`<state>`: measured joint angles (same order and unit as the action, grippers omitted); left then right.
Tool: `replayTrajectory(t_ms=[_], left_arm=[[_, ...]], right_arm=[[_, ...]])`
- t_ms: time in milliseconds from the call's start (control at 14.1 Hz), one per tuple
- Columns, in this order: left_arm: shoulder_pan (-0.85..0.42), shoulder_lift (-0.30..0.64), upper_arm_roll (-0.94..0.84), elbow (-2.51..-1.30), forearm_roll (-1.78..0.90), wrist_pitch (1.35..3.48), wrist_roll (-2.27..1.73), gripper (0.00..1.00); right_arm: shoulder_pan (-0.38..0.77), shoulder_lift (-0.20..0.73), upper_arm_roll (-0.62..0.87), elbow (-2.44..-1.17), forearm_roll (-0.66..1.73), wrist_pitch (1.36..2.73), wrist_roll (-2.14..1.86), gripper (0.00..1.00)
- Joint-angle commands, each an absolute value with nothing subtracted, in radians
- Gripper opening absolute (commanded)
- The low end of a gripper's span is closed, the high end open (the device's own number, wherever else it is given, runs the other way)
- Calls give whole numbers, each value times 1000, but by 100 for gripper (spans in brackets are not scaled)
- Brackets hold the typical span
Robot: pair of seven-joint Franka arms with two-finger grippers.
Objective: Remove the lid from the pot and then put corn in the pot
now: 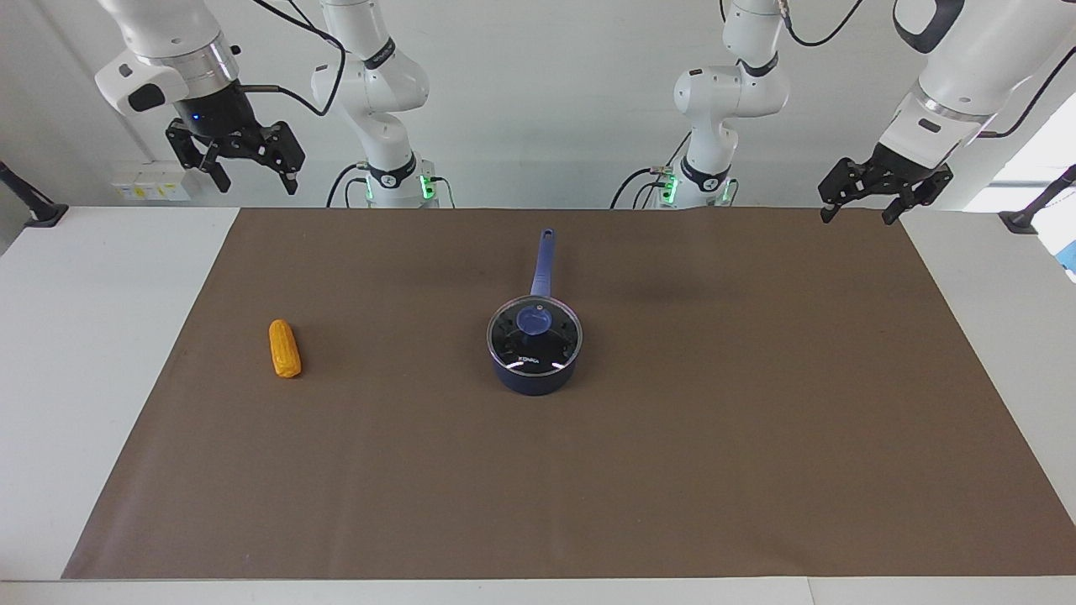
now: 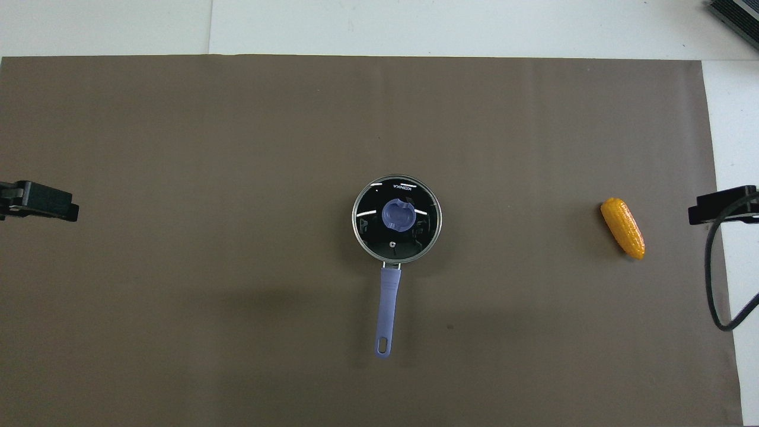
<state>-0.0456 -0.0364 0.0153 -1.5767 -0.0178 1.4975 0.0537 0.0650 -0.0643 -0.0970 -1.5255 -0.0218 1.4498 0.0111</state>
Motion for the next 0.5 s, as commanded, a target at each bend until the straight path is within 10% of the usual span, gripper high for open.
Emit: replayTrajectory(t_ms=[0,425], left_arm=[[-40,-52,11,-1581,-2,1471,57,100],[-40,-52,11,-1578,-3,1473,48,100]], right_arm=[[63,-84,-97,-1554,-15,1474,-9,100],[63,-84,-97,-1554,-15,1474,-9,100]])
